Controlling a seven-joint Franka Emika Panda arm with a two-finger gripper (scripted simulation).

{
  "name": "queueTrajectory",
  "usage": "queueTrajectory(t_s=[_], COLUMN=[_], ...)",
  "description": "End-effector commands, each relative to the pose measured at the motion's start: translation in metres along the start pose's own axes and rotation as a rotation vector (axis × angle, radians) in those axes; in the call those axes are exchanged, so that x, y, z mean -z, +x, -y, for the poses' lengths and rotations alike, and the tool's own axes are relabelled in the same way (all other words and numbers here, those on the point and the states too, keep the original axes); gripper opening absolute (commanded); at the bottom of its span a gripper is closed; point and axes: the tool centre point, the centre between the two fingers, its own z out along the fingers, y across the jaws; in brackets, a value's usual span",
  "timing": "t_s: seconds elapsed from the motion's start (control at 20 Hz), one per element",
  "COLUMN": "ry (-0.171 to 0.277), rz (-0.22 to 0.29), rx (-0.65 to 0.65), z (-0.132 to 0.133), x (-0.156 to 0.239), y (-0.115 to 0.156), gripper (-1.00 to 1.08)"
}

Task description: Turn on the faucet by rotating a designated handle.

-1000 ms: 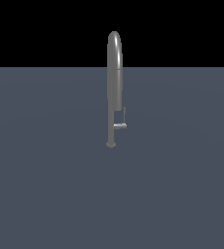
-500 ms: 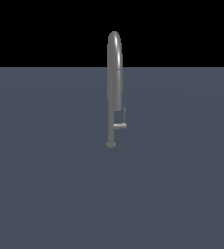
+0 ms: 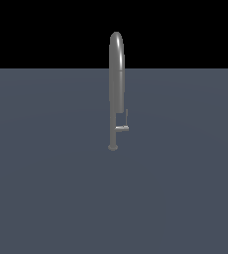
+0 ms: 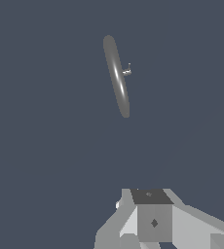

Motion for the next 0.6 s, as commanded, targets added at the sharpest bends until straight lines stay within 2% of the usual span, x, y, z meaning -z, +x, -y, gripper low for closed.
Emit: queueTrajectory(t_s=[0.0, 0.55], ry=[0.029, 0.166], rz=[0.037, 0.206], rx=[-0.033, -0.183], z=[0.001, -0.001], x=[-0.004, -0.027], y=[0.014, 0.076], gripper=[-1.00, -1.00])
